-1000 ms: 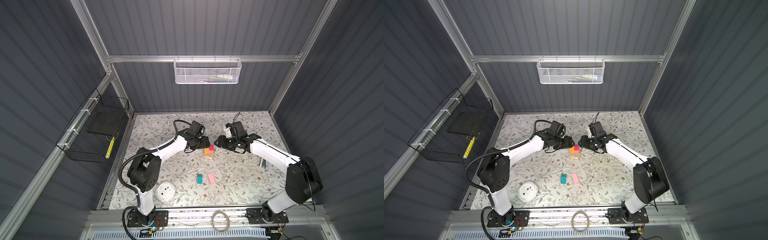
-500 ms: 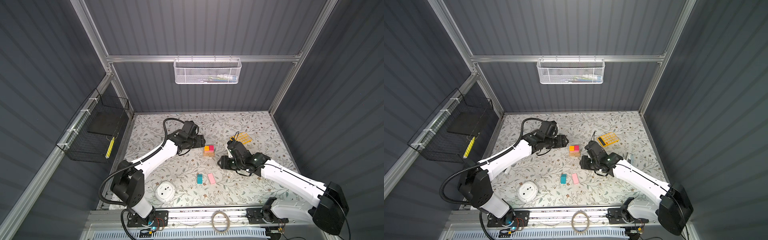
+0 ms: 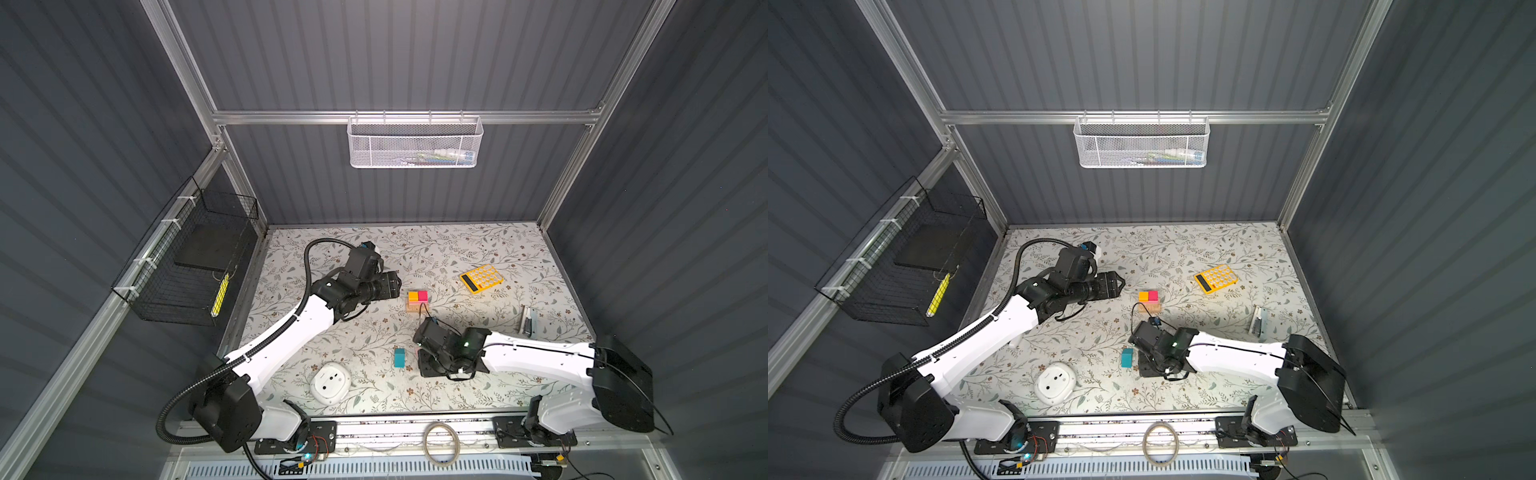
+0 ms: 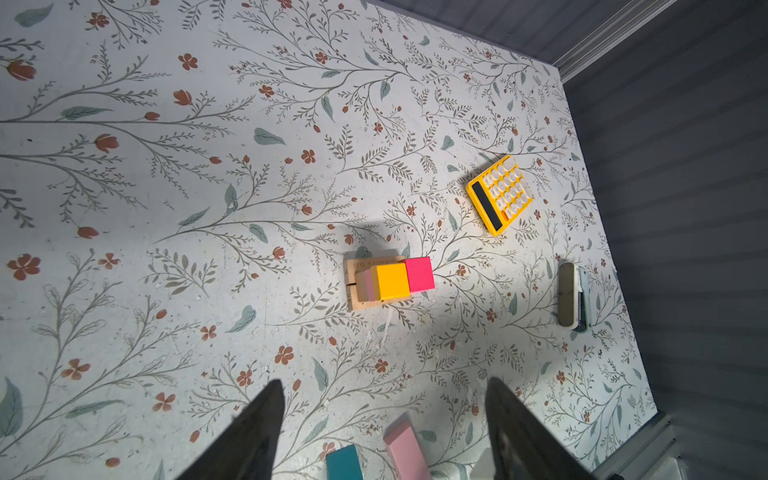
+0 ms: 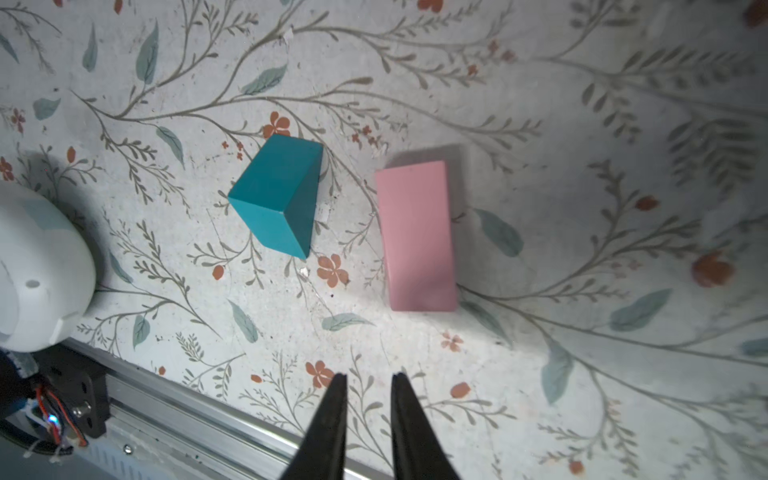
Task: Build the wood block tower
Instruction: 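Open both grippers and raise them away from the stacked cubes, then move the right gripper over the loose pink block and lower it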
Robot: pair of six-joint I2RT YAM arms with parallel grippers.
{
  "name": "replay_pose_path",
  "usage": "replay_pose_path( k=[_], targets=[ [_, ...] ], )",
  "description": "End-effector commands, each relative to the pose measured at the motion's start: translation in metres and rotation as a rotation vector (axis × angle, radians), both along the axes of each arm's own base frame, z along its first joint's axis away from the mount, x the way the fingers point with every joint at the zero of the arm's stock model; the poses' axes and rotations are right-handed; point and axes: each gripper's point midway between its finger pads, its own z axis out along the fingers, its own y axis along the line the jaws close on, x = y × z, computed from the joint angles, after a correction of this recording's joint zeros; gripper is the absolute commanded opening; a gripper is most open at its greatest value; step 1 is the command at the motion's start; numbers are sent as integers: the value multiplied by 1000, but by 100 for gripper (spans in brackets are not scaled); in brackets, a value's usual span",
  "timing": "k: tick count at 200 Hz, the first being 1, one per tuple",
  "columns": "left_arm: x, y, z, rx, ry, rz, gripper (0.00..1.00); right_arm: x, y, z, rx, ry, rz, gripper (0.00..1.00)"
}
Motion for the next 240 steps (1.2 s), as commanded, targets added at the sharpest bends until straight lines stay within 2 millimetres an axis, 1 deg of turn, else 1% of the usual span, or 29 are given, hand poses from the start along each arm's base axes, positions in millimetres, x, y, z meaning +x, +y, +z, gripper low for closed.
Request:
replay_pose_path(
  k=[1,14,46,99,179,211,240],
  targets=[
    [-7,9,0,30,-11,4,76,1,16,1,21,8,9,18],
    [-8,12,1,33,-16,9,76,0,21,-4,20,17,17,16],
    [-12,16,4,34,-25,17,76,3,28,-10,10,15,27,15],
    [-11,17,5,34,-27,21,76,8,27,-22,-21,32,30,11],
    [-10,17,5,41,-29,20,76,6,4,-43,-74,84,3,7],
    [-10,19,5,46,-33,24,76,5,-5,-45,-100,86,-4,7],
    [-11,19,6,48,-35,25,76,7,-19,-45,-127,79,-26,7]
  ],
)
